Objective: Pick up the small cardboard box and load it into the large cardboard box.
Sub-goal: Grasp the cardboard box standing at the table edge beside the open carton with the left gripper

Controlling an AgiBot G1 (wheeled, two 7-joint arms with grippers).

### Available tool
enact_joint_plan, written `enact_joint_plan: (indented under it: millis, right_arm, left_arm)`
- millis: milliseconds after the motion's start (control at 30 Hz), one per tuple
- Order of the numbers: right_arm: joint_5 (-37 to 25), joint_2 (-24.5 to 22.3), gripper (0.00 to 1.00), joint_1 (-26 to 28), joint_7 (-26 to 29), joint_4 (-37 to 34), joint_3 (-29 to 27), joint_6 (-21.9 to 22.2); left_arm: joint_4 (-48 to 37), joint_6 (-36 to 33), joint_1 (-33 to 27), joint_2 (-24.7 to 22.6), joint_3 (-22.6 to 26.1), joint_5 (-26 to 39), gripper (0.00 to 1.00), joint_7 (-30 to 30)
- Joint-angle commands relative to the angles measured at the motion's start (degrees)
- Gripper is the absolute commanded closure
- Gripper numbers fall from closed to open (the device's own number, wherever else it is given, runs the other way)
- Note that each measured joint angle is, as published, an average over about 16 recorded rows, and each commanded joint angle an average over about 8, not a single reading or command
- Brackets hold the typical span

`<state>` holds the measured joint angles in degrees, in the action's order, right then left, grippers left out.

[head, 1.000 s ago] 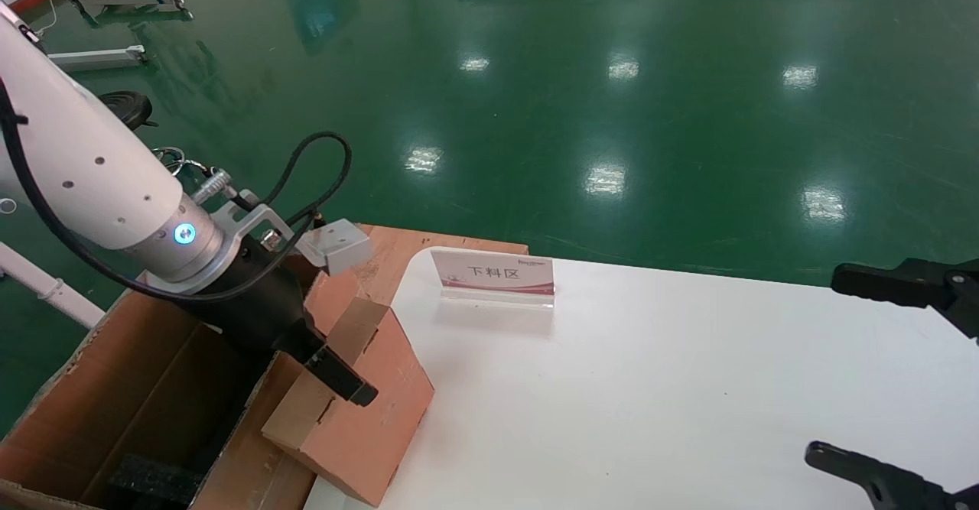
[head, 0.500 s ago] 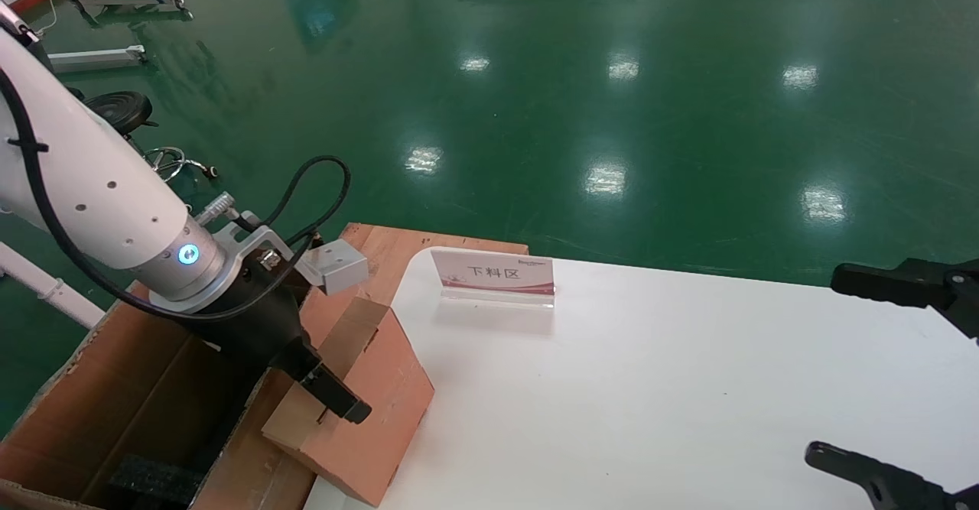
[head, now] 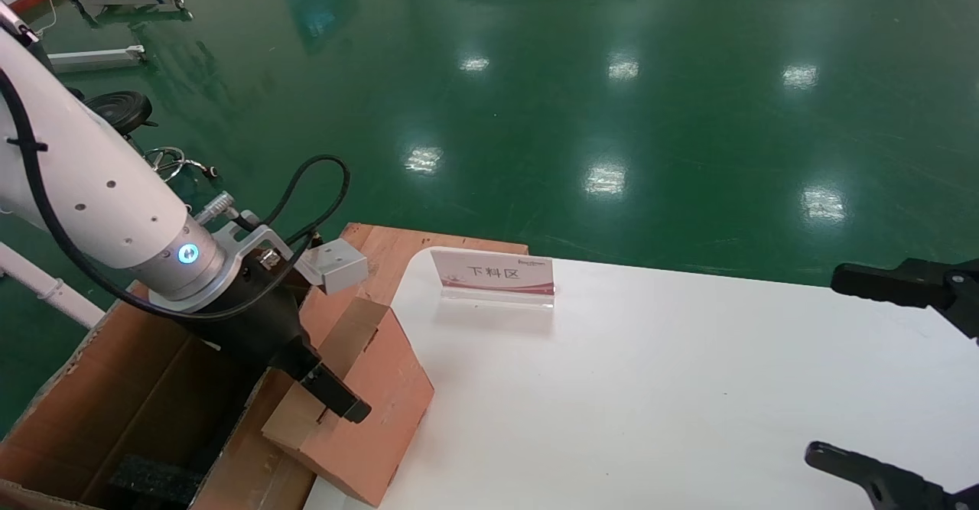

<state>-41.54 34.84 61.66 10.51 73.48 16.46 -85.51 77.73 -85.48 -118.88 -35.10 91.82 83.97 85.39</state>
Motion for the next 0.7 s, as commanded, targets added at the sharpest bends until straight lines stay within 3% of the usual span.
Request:
enact_joint_plan:
  millis: [33,700]
  right_arm:
    - [0.0,0.0,1.0,0.0,0.0,0.0,0.0,0.0]
    - [0.0,0.0,1.0,0.0,0.0,0.0,0.0,0.0]
  left_arm:
    - [0.0,0.0,0.0,0.0,0.0,0.0,1.0,0.0]
    - [0.0,0.1,0.0,0.1,-0.2,-0.1,1.0,0.1]
